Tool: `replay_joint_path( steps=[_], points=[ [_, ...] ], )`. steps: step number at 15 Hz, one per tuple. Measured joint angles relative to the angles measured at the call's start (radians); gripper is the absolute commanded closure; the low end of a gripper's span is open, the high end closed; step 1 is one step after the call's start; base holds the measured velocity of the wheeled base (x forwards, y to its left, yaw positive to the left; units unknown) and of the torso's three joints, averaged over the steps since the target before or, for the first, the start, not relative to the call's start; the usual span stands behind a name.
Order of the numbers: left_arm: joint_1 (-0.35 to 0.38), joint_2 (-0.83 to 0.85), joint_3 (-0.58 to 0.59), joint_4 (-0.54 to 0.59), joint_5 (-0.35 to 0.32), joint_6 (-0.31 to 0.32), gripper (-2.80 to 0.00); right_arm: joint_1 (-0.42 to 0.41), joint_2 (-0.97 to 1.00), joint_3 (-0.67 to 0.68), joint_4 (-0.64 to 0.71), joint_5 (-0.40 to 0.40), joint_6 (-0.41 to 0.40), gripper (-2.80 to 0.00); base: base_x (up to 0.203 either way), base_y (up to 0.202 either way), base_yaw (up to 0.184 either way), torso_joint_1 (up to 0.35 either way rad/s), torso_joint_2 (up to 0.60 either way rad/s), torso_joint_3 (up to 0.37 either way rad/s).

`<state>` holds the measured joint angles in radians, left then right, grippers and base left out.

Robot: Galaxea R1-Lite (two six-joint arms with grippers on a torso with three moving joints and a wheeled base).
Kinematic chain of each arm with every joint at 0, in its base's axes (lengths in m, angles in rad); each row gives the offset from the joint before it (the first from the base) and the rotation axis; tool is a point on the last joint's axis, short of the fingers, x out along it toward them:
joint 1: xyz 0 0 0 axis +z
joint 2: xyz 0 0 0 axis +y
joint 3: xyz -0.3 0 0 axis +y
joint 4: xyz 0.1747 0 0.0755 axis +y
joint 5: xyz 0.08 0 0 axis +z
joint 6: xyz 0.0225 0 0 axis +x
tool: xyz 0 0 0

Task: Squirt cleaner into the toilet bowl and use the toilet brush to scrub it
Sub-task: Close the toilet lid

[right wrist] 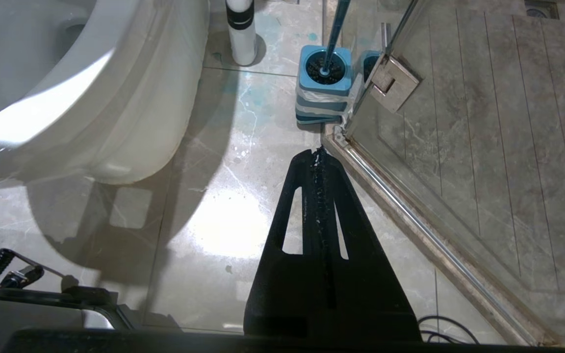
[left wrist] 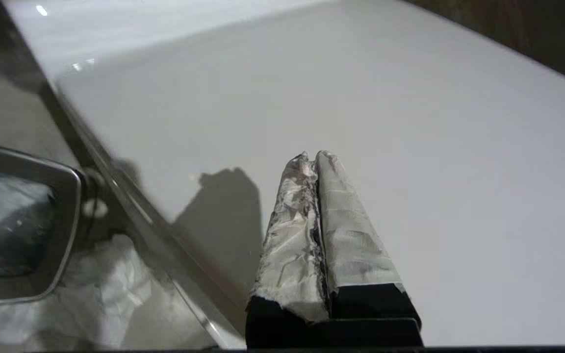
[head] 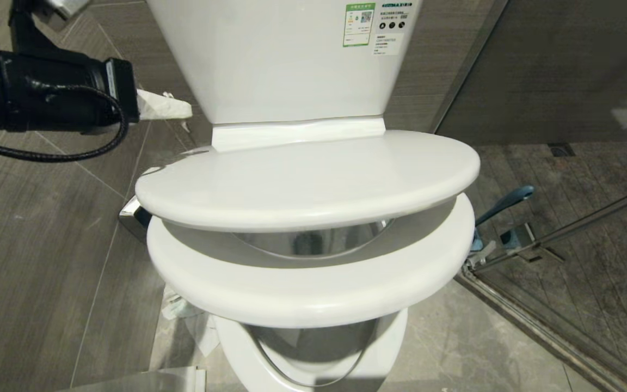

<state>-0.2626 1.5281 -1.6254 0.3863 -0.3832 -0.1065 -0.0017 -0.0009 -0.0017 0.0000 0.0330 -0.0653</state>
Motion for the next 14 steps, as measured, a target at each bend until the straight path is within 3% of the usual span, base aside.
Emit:
replay_joint_path(
  steps=[2,5,8,14],
  points=[
    [-0.032,0.012,-0.041,0.104,-0.007,0.052,0.00,0.000,0.000,0.000,0.000,0.000,0.000,0.00,0.000,0.000,0.000,0.000,0.00,0.000],
    [-0.066,0.026,-0.103,0.260,-0.083,0.162,0.00,0.000,0.000,0.000,0.000,0.000,0.000,0.00,0.000,0.000,0.000,0.000,0.00,0.000],
    [-0.086,0.046,-0.097,0.355,-0.143,0.168,0.00,0.000,0.000,0.000,0.000,0.000,0.000,0.00,0.000,0.000,0.000,0.000,0.00,0.000],
    [-0.078,0.135,-0.037,0.357,-0.160,0.150,0.00,0.000,0.000,0.000,0.000,0.000,0.000,0.00,0.000,0.000,0.000,0.000,0.00,0.000]
  ],
)
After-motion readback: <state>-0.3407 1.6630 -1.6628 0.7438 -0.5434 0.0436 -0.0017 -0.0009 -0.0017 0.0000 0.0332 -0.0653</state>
